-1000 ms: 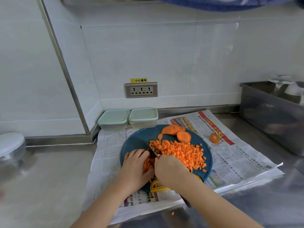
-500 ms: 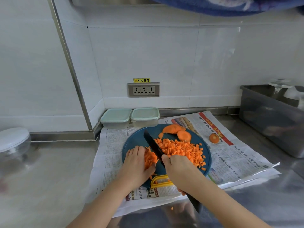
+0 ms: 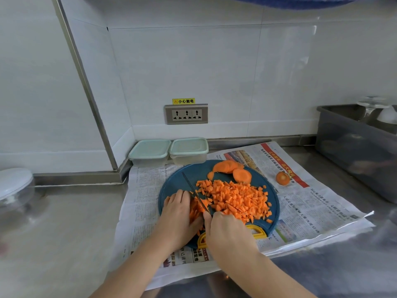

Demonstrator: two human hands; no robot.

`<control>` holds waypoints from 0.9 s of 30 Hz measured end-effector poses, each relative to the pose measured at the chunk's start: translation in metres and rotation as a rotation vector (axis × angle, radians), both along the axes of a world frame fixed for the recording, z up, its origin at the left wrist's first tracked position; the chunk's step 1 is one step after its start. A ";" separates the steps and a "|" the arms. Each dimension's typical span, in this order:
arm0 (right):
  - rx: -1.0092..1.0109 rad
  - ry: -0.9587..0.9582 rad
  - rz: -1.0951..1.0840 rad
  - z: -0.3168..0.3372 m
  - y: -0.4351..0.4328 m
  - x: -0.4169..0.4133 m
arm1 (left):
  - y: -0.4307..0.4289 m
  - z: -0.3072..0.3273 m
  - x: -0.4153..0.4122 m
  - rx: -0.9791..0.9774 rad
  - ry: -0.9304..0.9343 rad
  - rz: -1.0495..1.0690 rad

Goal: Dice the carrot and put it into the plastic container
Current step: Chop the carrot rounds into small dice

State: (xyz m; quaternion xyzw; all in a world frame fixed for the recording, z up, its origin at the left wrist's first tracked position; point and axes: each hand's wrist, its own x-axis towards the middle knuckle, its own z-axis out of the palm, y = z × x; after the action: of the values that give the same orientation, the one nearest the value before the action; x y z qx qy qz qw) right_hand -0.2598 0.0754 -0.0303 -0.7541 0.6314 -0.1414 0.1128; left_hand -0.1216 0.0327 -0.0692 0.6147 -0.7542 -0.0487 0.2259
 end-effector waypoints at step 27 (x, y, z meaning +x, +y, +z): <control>0.278 -0.070 0.112 0.019 -0.035 -0.014 | 0.001 -0.002 0.000 -0.010 0.023 -0.001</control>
State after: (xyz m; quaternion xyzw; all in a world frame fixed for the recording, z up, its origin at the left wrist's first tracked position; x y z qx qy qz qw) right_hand -0.2740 0.0401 -0.0110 -0.7598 0.5975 -0.0723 0.2458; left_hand -0.1214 0.0334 -0.0709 0.6125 -0.7521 -0.0523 0.2374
